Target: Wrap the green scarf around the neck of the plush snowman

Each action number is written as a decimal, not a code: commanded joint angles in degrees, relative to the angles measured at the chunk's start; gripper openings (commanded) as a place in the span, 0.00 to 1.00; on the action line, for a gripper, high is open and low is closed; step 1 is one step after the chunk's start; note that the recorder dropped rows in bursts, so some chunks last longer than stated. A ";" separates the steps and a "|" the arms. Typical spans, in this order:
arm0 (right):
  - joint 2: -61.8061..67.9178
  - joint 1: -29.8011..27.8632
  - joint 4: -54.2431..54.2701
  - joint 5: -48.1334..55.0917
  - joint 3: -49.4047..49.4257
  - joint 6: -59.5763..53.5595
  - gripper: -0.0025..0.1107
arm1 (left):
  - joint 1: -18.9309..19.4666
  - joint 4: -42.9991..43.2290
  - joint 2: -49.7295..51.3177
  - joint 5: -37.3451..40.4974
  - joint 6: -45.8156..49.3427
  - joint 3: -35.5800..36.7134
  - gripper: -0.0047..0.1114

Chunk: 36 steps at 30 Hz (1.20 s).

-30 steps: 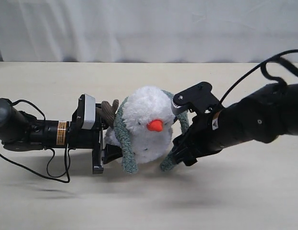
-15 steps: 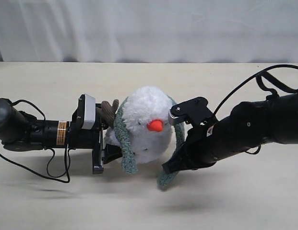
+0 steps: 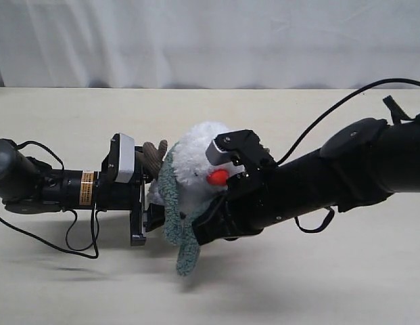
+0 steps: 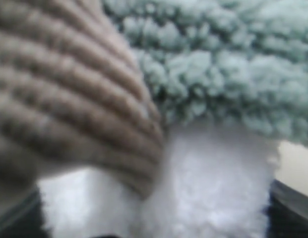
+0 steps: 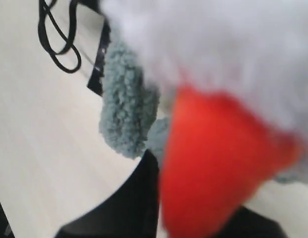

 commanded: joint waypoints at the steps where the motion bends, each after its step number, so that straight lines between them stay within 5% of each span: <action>1: 0.03 -0.11 1.56 6.29 -2.91 -1.67 0.06 | -0.21 -0.23 0.07 -0.44 -0.54 -0.25 0.04; 15: 0.03 -0.11 2.92 13.32 -10.25 1.71 0.06 | -0.21 -0.23 0.07 -0.44 -0.54 -0.25 0.04; 20: 1.72 0.00 21.75 11.99 -10.25 -7.46 0.06 | -0.21 -0.23 0.07 -0.44 -0.54 -0.25 0.04; 27: 8.64 0.00 22.67 13.12 -10.14 -12.54 0.08 | -0.21 -0.23 0.07 -0.44 -0.54 -0.25 0.04; 32: 9.05 0.00 15.38 10.03 -10.14 -8.22 0.48 | -0.21 -0.23 0.07 -0.44 -0.54 -0.25 0.04; 36: 9.05 0.00 15.38 9.64 -10.14 -3.46 0.61 | -0.21 -0.23 0.07 -0.44 -0.54 -0.25 0.04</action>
